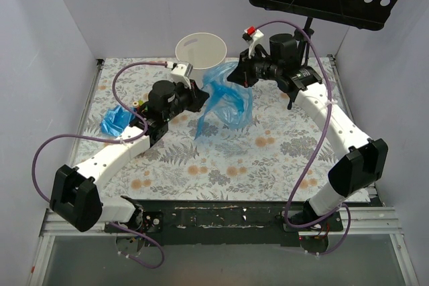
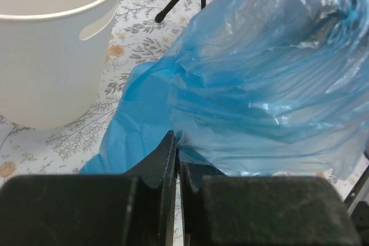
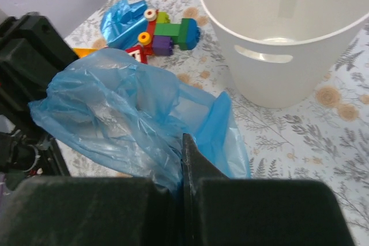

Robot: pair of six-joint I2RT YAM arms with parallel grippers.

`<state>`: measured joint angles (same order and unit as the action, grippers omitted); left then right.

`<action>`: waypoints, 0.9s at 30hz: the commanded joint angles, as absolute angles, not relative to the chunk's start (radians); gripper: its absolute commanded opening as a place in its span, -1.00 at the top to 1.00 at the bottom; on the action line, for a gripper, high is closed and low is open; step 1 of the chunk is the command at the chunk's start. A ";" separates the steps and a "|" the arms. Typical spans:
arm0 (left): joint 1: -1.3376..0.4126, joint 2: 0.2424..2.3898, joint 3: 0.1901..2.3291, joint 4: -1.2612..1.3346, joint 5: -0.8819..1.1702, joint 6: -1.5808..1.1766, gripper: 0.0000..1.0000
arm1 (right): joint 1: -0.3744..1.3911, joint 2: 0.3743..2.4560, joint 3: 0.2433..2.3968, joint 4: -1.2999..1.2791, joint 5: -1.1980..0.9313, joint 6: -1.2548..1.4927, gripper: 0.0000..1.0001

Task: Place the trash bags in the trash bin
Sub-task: Unfold the trash bag at the center of the board.

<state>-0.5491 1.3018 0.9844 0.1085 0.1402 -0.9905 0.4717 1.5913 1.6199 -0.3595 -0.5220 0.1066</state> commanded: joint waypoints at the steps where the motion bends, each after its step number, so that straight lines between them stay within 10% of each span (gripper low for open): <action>1: -0.529 1.263 1.069 0.008 0.160 -0.907 1.00 | 0.463 1.540 1.608 -0.369 -0.341 0.028 0.97; 25: -0.420 1.382 1.428 -0.201 0.298 -0.598 1.00 | 0.420 1.345 1.345 -0.376 0.273 -0.282 0.97; 26: -0.420 1.381 1.428 -0.199 0.301 -0.618 0.73 | 0.420 1.344 1.351 -0.379 0.259 -0.272 0.97; 27: -0.419 1.376 1.421 -0.195 0.310 -0.644 -0.04 | 0.417 1.338 1.356 -0.383 0.232 -0.255 0.97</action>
<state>-0.4286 1.4025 1.3815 -0.1696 0.3439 -0.6331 0.4328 1.3743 1.3567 -0.4080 0.1806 -0.2592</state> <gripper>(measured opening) 0.106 0.022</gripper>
